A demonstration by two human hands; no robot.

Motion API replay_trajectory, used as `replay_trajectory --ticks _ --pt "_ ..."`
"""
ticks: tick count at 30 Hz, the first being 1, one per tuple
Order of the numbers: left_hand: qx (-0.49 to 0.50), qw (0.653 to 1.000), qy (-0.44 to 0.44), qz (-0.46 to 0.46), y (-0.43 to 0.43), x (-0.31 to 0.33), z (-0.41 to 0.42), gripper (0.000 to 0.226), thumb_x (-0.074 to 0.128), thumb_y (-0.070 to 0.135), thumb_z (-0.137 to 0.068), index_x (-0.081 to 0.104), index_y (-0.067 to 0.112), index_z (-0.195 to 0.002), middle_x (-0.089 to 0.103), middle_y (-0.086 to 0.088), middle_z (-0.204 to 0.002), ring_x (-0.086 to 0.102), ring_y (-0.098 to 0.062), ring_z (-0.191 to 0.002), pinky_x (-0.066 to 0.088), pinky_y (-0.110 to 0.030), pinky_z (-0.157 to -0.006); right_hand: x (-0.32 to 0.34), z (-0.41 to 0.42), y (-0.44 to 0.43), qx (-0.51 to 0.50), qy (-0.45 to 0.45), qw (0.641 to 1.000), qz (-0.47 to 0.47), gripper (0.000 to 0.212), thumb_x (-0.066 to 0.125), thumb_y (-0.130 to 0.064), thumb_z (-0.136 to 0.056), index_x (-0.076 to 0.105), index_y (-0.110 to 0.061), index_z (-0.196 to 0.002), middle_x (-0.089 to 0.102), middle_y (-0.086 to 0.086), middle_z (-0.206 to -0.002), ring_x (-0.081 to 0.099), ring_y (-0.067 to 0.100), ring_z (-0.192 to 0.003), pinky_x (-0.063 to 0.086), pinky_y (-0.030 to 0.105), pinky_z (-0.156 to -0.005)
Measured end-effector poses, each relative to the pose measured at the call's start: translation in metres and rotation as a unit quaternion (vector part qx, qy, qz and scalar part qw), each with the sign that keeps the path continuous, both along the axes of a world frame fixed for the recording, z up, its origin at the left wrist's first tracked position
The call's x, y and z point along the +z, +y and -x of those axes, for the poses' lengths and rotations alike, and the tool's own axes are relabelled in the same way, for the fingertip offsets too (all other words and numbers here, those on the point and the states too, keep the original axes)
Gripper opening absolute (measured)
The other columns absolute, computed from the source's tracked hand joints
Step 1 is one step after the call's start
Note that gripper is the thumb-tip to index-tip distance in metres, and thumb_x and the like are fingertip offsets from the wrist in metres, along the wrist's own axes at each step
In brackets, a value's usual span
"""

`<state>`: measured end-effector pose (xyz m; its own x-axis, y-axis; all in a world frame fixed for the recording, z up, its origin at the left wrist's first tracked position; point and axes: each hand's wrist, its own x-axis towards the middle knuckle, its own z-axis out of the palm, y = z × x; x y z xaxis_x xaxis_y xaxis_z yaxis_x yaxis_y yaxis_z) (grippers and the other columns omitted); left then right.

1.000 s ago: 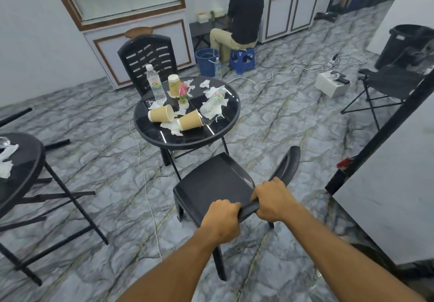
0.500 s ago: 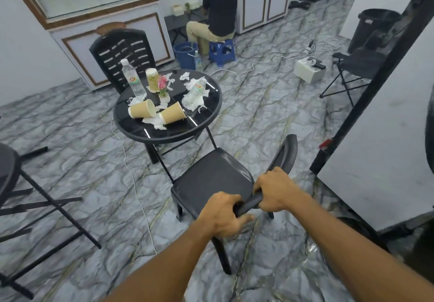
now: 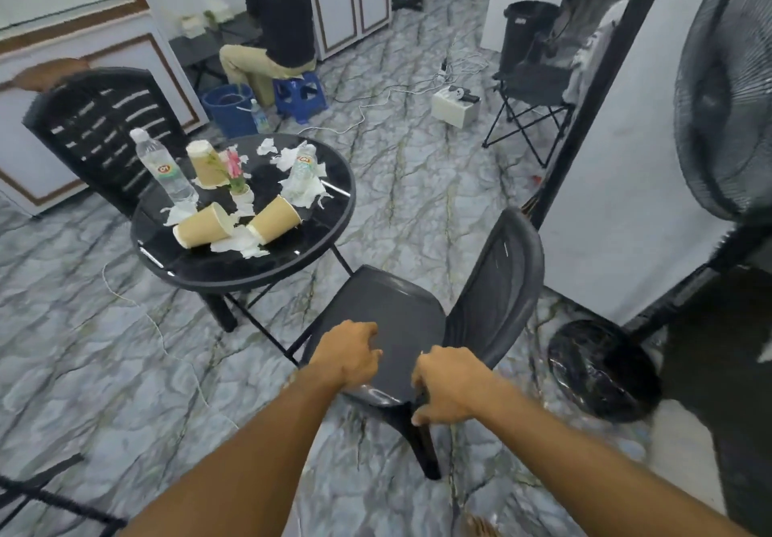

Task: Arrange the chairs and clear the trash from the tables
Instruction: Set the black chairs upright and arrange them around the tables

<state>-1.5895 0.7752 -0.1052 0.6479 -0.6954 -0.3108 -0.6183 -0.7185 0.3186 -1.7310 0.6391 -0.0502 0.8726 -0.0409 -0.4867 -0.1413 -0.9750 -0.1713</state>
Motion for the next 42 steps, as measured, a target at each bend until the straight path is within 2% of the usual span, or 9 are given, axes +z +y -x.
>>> replay_trajectory --ticks 4,9,12,16,21,23,30,34,42 --pt "-0.052 0.998 0.007 -0.02 0.048 -0.001 -0.022 0.036 0.061 0.036 -0.087 0.059 0.019 -0.118 0.065 -0.005 -0.118 0.061 -0.029 -0.107 0.053 -0.042 -0.088 -0.001 -0.023 0.042 -0.1 -0.046 0.994 0.009 0.03 0.066 -0.038 -0.076 0.068 -0.02 -0.1 0.068 0.006 -0.1 0.062 0.03 -0.098 0.047 0.036 -0.08" --pt "-0.046 0.999 0.017 -0.02 0.123 0.024 -0.06 0.031 0.06 0.032 -0.083 0.059 0.021 -0.111 0.062 -0.005 -0.113 0.061 -0.03 -0.103 0.053 -0.039 -0.081 0.015 -0.052 0.102 -0.159 -0.045 0.985 -0.05 0.044 0.066 -0.044 -0.082 0.064 -0.024 -0.122 0.066 0.001 -0.118 0.06 0.025 -0.112 0.05 0.039 -0.092" --pt "0.003 1.0 0.018 0.004 0.164 0.045 -0.093 0.03 0.057 0.028 -0.084 0.063 0.022 -0.113 0.065 -0.004 -0.114 0.062 -0.03 -0.106 0.054 -0.04 -0.085 0.027 -0.092 0.134 -0.163 -0.059 0.983 -0.057 0.043 0.065 -0.041 -0.083 0.064 -0.026 -0.123 0.066 0.0 -0.12 0.06 0.023 -0.112 0.049 0.036 -0.092" --pt "0.061 0.997 0.037 0.015 0.212 0.066 -0.146 0.051 0.055 0.021 -0.083 0.055 0.022 -0.134 0.054 -0.004 -0.139 0.051 -0.029 -0.126 0.048 -0.041 -0.098 0.037 -0.17 0.182 -0.129 -0.077 0.985 -0.083 0.03 0.061 -0.028 -0.08 0.069 -0.022 -0.109 0.07 0.002 -0.106 0.064 0.026 -0.1 0.054 0.039 -0.081" --pt "0.138 0.99 0.025 0.021 0.275 0.073 -0.212 0.037 0.059 0.022 -0.088 0.061 0.019 -0.124 0.061 -0.005 -0.124 0.058 -0.03 -0.115 0.05 -0.038 -0.091 0.047 -0.284 0.238 -0.064 -0.085 0.988 -0.111 0.041 0.062 -0.033 -0.082 0.064 -0.024 -0.122 0.064 0.0 -0.122 0.059 0.024 -0.112 0.051 0.04 -0.093" --pt "0.166 0.986 0.024 0.003 0.3 0.078 -0.246 0.034 0.059 0.024 -0.088 0.063 0.021 -0.122 0.06 -0.004 -0.12 0.059 -0.03 -0.111 0.051 -0.036 -0.087 0.052 -0.335 0.252 -0.034 -0.102 0.987 -0.116 0.037 0.064 -0.031 -0.081 0.067 -0.025 -0.117 0.068 0.001 -0.117 0.062 0.024 -0.107 0.052 0.039 -0.091" --pt "0.27 0.962 0.018 -0.036 0.374 0.099 -0.365 0.047 0.058 0.02 -0.088 0.053 0.021 -0.135 0.053 -0.008 -0.138 0.053 -0.03 -0.123 0.047 -0.04 -0.099 0.083 -0.5 0.306 0.076 -0.139 0.979 -0.127 0.034 0.066 -0.031 -0.081 0.07 -0.019 -0.113 0.069 0.003 -0.113 0.062 0.026 -0.105 0.053 0.04 -0.09" --pt "0.311 0.949 0.037 -0.046 0.416 0.098 -0.408 0.051 0.06 0.021 -0.086 0.053 0.022 -0.136 0.052 -0.007 -0.138 0.054 -0.029 -0.122 0.049 -0.04 -0.097 0.1 -0.581 0.335 0.106 -0.143 0.976 -0.128 0.032 0.064 -0.032 -0.078 0.07 -0.017 -0.106 0.07 0.005 -0.106 0.064 0.028 -0.103 0.054 0.042 -0.088" --pt "0.335 0.937 0.069 -0.075 0.496 0.067 -0.517 0.046 0.058 0.02 -0.086 0.054 0.019 -0.132 0.053 -0.009 -0.133 0.056 -0.031 -0.118 0.05 -0.041 -0.095 0.095 -0.736 0.411 0.132 -0.139 0.973 -0.131 0.041 0.066 -0.032 -0.083 0.065 -0.022 -0.123 0.068 -0.001 -0.12 0.063 0.02 -0.111 0.052 0.041 -0.095"
